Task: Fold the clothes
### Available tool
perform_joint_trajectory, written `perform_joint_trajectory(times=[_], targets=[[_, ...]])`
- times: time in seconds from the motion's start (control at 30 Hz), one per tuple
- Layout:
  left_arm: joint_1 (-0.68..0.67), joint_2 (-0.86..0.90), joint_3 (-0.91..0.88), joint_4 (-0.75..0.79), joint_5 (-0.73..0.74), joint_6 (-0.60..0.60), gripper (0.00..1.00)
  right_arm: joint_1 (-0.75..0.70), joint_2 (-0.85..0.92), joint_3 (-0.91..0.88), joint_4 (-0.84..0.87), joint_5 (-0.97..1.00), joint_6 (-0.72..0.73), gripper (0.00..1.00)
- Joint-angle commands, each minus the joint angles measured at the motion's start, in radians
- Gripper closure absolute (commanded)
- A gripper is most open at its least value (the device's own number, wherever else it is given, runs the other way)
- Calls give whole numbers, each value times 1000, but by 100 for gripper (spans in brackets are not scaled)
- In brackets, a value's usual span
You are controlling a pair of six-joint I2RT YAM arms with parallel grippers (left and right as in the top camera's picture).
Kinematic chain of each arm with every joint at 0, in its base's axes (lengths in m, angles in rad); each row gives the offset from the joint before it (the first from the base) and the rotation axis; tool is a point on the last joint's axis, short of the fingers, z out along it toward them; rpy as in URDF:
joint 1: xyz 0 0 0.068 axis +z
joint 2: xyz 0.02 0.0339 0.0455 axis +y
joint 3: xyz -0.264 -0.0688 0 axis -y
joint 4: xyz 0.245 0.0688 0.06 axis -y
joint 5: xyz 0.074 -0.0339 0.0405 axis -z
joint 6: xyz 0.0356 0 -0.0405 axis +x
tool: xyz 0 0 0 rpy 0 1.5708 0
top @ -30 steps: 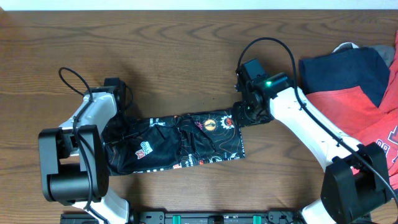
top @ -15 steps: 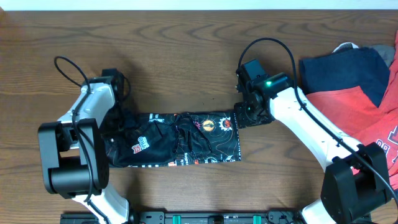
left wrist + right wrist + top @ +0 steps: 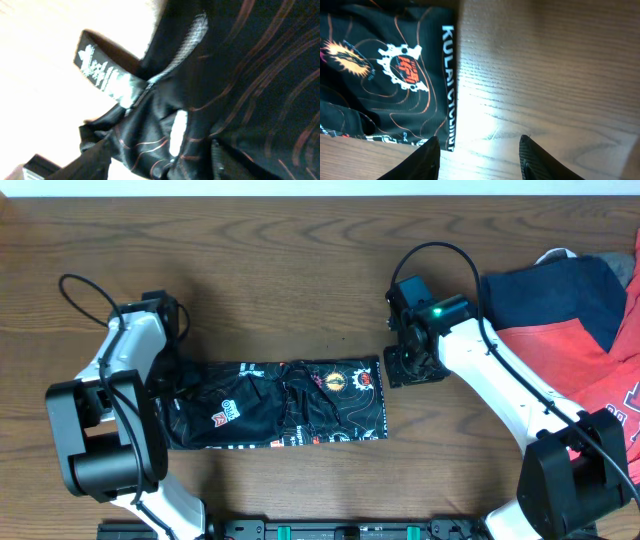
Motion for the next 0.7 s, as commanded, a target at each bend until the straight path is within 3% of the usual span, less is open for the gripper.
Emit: perform_joint_trajectory(times=[0.0,0.27,0.67], targets=[[16,-6,11,-4,-20,85,25,-8,-7,3,-10,10,19,50],[35,8,-58,120,-19,150,13,-8,-7,3,-38,10,25,51],[89,21,-182,288,78,154,18,-8,-7,3,-42,10,25,51]])
